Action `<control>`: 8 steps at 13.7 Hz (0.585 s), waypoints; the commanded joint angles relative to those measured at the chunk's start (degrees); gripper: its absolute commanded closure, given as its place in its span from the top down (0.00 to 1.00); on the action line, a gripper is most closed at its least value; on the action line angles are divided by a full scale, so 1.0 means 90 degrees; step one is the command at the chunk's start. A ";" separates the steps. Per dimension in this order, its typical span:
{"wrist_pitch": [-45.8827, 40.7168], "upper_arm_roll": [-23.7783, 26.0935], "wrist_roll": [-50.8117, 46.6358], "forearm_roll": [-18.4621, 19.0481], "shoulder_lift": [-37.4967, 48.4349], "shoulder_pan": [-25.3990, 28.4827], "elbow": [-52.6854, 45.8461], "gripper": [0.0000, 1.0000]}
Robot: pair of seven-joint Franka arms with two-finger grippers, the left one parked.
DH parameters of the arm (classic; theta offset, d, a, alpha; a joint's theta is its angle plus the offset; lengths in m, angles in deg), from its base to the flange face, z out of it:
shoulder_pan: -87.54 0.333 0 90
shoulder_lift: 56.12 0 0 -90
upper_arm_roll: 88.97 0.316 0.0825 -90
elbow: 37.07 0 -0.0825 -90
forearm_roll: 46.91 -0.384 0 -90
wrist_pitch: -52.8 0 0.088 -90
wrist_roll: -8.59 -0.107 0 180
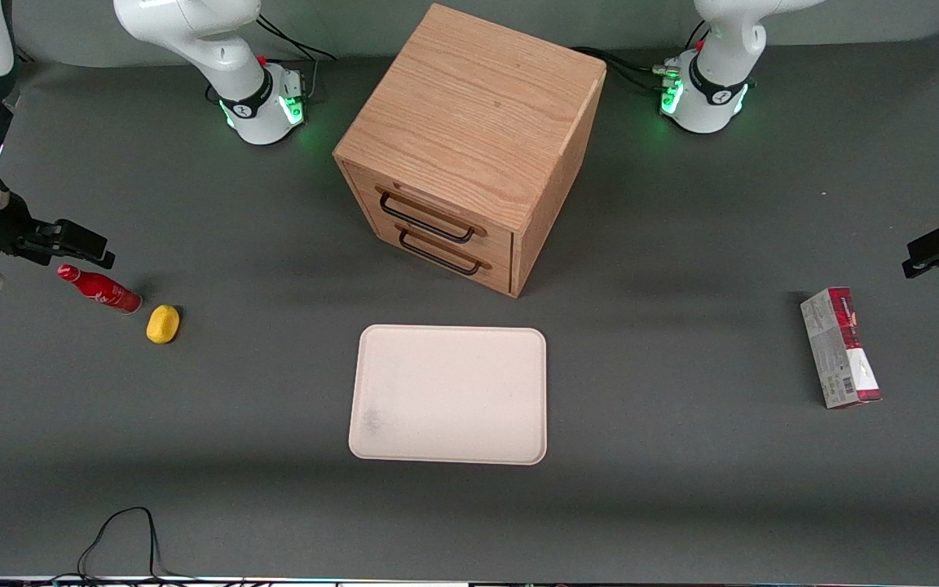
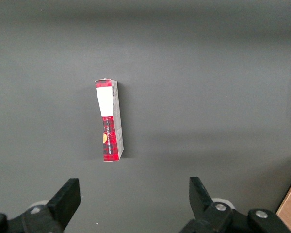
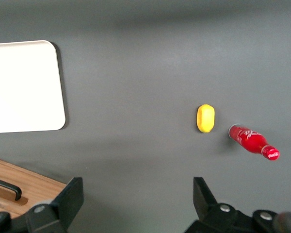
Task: Place coke bottle on tray
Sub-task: 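Move the right gripper down toward the red Coca-Cola bottle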
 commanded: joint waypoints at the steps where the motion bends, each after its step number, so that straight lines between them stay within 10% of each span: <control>1: -0.0267 0.0000 -0.0101 0.0090 -0.0071 -0.0041 -0.0173 1.00; 8: 0.0549 -0.1257 0.1946 0.0254 -0.0032 -0.0060 0.1044 1.00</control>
